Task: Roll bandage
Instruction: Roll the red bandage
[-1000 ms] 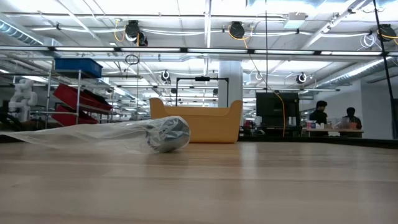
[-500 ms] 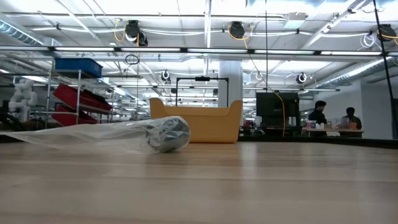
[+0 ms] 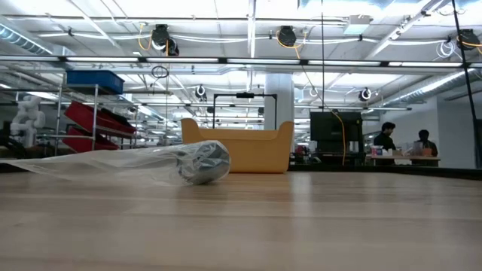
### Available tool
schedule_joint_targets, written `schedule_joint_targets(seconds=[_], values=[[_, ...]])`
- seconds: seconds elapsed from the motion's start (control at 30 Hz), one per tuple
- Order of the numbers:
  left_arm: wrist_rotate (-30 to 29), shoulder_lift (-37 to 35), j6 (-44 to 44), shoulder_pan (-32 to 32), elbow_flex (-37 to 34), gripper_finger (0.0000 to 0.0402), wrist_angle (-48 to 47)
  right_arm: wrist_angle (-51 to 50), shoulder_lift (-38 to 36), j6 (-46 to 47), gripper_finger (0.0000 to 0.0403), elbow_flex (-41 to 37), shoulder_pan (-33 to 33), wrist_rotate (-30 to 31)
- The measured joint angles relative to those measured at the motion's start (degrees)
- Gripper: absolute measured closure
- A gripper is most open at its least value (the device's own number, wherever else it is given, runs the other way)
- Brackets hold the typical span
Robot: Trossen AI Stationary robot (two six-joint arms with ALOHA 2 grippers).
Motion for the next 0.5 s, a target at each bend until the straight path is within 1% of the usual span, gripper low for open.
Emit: schedule_joint_targets(seconds=[0.07, 0.13, 0.2, 0.27, 0.33, 0.4, 0.5], values=[[3.1, 0.0, -6.0, -0.5, 0.0, 0.0239, 0.0, 0.1, -0.4, -0.8, 0.0362, 0.0, 0.0, 0.1], [3.8, 0.0, -13.2, -0.6, 0.6, 0.0239, -0.3, 0.1, -0.6, -1.3, 0.0362, 0.0, 0.0, 0.4], [0.3, 0.0, -22.8, -0.1, 2.8, 0.0239, -0.6, 0.1, -0.7, -1.3, 0.0362, 0.0, 0.0, 0.6], [-3.5, -0.4, -29.0, 0.9, 4.5, 0.0239, -2.2, -0.1, -0.8, -1.3, 0.0362, 0.0, 0.0, 0.6], [-5.8, -0.4, -32.7, 1.5, 5.4, 0.0239, -6.6, -0.5, -0.8, -1.3, 0.0362, 0.0, 0.0, 0.6], [-5.4, -0.2, -39.2, 2.2, 5.9, 0.0239, -14.0, -1.3, -0.9, -1.5, 0.0362, 0.0, 0.0, 0.8], [1.3, 0.0, -50.0, 2.9, 7.9, 0.0239, -25.4, -2.8, -1.2, -1.6, 0.0362, 0.0, 0.0, 3.4]])
